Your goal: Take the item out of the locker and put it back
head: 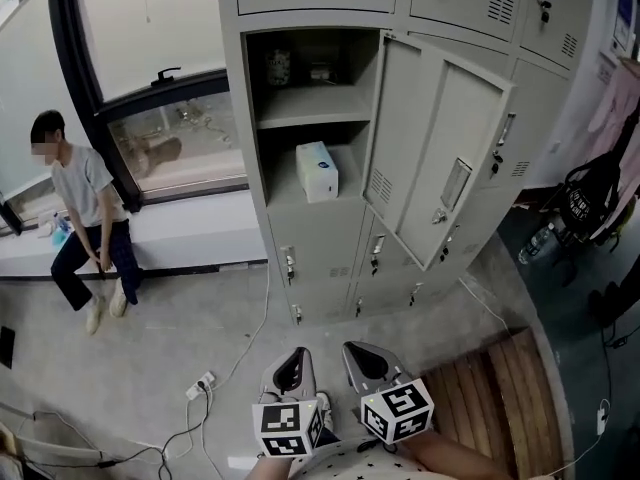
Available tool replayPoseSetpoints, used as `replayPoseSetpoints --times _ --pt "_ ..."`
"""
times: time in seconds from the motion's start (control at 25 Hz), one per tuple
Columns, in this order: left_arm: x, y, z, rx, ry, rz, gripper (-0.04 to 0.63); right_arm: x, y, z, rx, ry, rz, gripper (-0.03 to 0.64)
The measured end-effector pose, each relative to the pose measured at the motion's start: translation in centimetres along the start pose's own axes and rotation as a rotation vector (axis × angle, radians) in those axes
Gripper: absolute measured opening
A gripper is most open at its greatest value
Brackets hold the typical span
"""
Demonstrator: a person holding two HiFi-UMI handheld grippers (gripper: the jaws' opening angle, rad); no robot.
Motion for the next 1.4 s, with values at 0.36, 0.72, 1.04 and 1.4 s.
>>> replayPoseSetpoints --times 0.36,0.72,1.04,1.4 --pt "-10.2 5.3 6.0 -0.008 -0.052 0.011 0.007 -12.0 6.5 -4.2 0.022 -0.112 -0.057 0.0" --pt "-15.2 6.8 7.5 0.0 -0.042 0.015 0.006 -18.4 8.9 -7.7 0.015 -0.118 -0.08 0.005" --pt "-17.4 8.0 8.7 0.007 -0.021 0.012 0.007 -26.9 14.0 -11.0 0.069 -0.206 -0.205 0.413" --pt "-17.6 7.3 10.7 0.03 0.023 0.042 0.006 -33.9 16.5 -13.0 0.079 -0.297 -0.158 0.451"
Point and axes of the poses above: the fingertips, and each gripper's own axes: x backward along the fingers, z to its left, y out of its top, the point moved 3 cm from there along x, backward along the fingers, and after that the axes turned 7 degrees about -y, right-handed, at the moved point
